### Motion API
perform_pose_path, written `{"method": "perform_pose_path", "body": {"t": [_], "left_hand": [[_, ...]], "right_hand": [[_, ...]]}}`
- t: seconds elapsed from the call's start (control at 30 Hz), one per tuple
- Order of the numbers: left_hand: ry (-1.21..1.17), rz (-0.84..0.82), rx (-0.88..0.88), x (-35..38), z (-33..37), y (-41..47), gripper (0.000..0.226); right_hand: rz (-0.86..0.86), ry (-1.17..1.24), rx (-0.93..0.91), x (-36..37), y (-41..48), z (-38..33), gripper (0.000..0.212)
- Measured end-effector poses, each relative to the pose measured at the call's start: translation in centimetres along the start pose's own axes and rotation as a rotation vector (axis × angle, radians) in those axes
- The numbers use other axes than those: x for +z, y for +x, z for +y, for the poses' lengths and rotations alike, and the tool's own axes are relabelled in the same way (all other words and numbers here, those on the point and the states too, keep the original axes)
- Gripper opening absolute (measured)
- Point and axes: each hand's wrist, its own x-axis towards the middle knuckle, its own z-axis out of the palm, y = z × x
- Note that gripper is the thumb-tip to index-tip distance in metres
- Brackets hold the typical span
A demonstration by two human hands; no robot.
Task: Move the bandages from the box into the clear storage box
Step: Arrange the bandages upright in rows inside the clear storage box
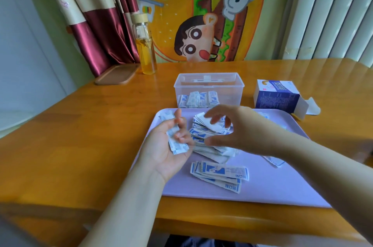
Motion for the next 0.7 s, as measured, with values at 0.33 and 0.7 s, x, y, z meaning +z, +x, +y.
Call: {"method": "perform_pose_path", "body": {"t": [0.33, 0.7], "left_hand": [[0.445, -0.114, -0.168, 2.0, -3.5, -0.6, 0.019], [0.858, -0.322, -0.094, 2.5, -0.8, -0.2, 0.012]], "right_hand": [[-0.029, -0.161, -0.260, 1.7, -1.7, 0.4, 0.111], [0.010, 0.281, -0.161, -1.7, 0.8, 0.9, 0.068]]}}
